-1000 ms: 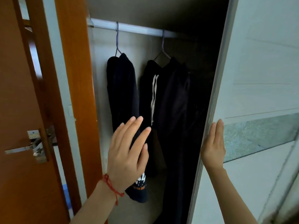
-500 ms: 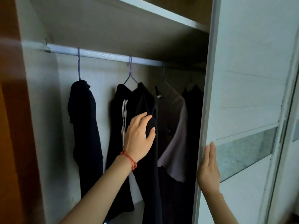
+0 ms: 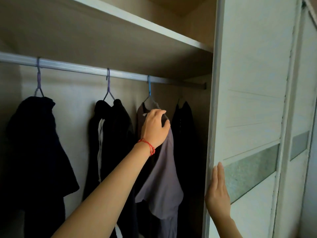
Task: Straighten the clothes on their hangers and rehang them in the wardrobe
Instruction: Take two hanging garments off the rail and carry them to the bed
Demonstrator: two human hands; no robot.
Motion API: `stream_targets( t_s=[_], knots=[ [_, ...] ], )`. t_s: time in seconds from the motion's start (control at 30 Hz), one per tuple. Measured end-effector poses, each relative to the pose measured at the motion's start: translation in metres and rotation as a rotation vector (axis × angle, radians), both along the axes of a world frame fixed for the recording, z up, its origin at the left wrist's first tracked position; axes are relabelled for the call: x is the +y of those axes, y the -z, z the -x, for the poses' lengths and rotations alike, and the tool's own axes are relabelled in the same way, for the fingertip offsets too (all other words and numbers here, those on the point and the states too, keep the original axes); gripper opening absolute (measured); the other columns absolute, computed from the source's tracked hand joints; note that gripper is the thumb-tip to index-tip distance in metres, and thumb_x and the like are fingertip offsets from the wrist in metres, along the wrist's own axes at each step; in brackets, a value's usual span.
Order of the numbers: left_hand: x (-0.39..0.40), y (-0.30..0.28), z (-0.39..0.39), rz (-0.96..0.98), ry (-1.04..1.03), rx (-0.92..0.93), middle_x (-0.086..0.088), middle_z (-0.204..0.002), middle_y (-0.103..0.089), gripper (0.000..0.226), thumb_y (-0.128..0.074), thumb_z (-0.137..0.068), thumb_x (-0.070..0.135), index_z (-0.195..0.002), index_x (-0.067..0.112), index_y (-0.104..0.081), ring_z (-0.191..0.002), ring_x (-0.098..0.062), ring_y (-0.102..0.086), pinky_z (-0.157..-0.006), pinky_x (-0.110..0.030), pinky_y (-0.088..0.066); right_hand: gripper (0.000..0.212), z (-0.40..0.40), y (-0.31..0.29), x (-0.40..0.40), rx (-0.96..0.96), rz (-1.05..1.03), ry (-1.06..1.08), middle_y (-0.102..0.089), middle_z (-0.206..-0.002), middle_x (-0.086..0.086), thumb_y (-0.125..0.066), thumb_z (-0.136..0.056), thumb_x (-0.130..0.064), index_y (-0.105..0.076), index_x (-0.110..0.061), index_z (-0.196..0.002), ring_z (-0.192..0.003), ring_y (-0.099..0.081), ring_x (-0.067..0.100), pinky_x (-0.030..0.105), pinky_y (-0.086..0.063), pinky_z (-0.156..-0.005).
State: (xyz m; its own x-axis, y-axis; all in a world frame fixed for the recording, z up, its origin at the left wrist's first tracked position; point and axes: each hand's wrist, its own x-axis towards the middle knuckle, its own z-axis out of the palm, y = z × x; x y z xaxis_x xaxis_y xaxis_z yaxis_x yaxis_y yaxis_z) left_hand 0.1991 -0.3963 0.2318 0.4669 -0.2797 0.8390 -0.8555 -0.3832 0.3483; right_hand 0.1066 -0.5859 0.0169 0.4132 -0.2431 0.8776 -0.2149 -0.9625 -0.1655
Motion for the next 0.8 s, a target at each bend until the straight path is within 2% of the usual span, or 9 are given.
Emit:
stream_targets(
  t_s=[0.07,0.13,0.23,0.3,0.47,0.53,0.63,0.7,0.8],
  knots=[
    [-0.016,0.0,-0.01,0.002,-0.017,0.098,-0.013,-0.131,-0.049,0.044,-0.053,-0.087,0.02,-0.128,0.005,-0.049,-0.126,-0.025,-0.043,-0.106,-0.029,-0.031,0.068,-0.001,0.0,-0.013,-0.014,-0.016,0.023,0.017,-0.156,0.004,-0.033,-0.086,0.0,-0.002,-0.002,-0.146,-0.145,0.013,0.015,0.038,-0.029,-0.1],
    [-0.028,0.0,-0.019,-0.002,-0.045,0.182,-0.015,-0.133,-0.046,0.05,-0.054,-0.087,0.023,-0.132,0.004,-0.043,-0.127,-0.027,-0.041,-0.107,-0.033,-0.032,0.09,-0.002,-0.002,-0.024,-0.034,-0.03,0.023,0.018,-0.156,0.003,-0.051,-0.077,0.013,0.002,-0.004,-0.147,-0.145,0.011,0.018,0.038,-0.03,-0.099],
    [-0.041,0.001,-0.027,0.008,-0.076,0.233,-0.018,-0.132,-0.046,0.053,-0.055,-0.086,0.026,-0.133,0.004,-0.041,-0.125,-0.031,-0.043,-0.105,-0.038,-0.037,0.109,-0.003,-0.003,-0.041,-0.042,-0.054,0.018,0.017,-0.157,0.002,-0.061,-0.066,0.021,0.005,-0.007,-0.147,-0.141,-0.013,0.031,0.037,-0.032,-0.097],
    [-0.048,0.001,-0.03,0.008,-0.094,0.24,-0.017,-0.136,-0.045,0.056,-0.052,-0.088,0.027,-0.136,0.004,-0.036,-0.128,-0.03,-0.041,-0.104,-0.038,-0.036,0.112,-0.005,-0.001,-0.052,-0.041,-0.09,0.031,0.018,-0.156,0.0,-0.06,-0.064,0.025,0.007,-0.009,-0.148,-0.139,-0.021,0.034,0.039,-0.034,-0.099],
    [-0.058,0.003,-0.034,0.052,-0.132,0.205,-0.019,-0.133,-0.049,0.052,-0.047,-0.091,0.023,-0.138,0.003,-0.034,-0.123,-0.031,-0.046,-0.099,-0.036,-0.039,0.102,-0.008,-0.004,-0.082,-0.02,-0.158,0.034,0.022,-0.155,-0.006,-0.055,-0.069,0.024,0.003,-0.01,-0.147,-0.14,-0.02,0.033,0.044,-0.049,-0.09],
    [-0.06,0.004,-0.036,0.069,-0.142,0.192,-0.019,-0.13,-0.05,0.051,-0.046,-0.091,0.022,-0.137,0.003,-0.034,-0.12,-0.032,-0.049,-0.096,-0.036,-0.042,0.107,-0.009,-0.005,-0.089,-0.019,-0.133,0.024,0.021,-0.156,-0.005,-0.057,-0.068,0.024,0.006,-0.01,-0.147,-0.142,-0.012,0.029,0.042,-0.046,-0.092],
    [-0.062,0.005,-0.038,0.086,-0.149,0.19,-0.019,-0.132,-0.049,0.052,-0.045,-0.092,0.021,-0.139,0.003,-0.032,-0.12,-0.032,-0.049,-0.095,-0.035,-0.042,0.105,-0.014,0.0,-0.093,-0.06,-0.112,0.028,0.019,-0.156,-0.007,-0.051,-0.071,0.025,0.01,-0.016,-0.148,-0.145,0.01,0.01,0.039,-0.035,-0.099],
    [-0.062,0.006,-0.039,0.094,-0.155,0.2,-0.019,-0.135,-0.047,0.053,-0.046,-0.092,0.02,-0.14,0.004,-0.03,-0.122,-0.031,-0.048,-0.096,-0.033,-0.041,0.101,-0.018,0.0,-0.091,-0.086,-0.167,0.045,0.01,-0.158,-0.002,-0.047,-0.073,0.025,0.005,-0.018,-0.147,-0.145,0.003,0.013,0.044,-0.038,-0.099],
    [-0.062,0.007,-0.044,0.108,-0.157,0.197,-0.02,-0.133,-0.049,0.056,-0.048,-0.09,0.019,-0.141,0.005,-0.03,-0.119,-0.033,-0.05,-0.095,-0.033,-0.042,0.095,-0.022,-0.002,-0.092,-0.122,-0.211,0.048,-0.019,-0.151,0.019,-0.049,-0.065,0.028,-0.009,-0.005,-0.144,-0.137,-0.022,0.036,0.059,-0.047,-0.091]
  ],
)
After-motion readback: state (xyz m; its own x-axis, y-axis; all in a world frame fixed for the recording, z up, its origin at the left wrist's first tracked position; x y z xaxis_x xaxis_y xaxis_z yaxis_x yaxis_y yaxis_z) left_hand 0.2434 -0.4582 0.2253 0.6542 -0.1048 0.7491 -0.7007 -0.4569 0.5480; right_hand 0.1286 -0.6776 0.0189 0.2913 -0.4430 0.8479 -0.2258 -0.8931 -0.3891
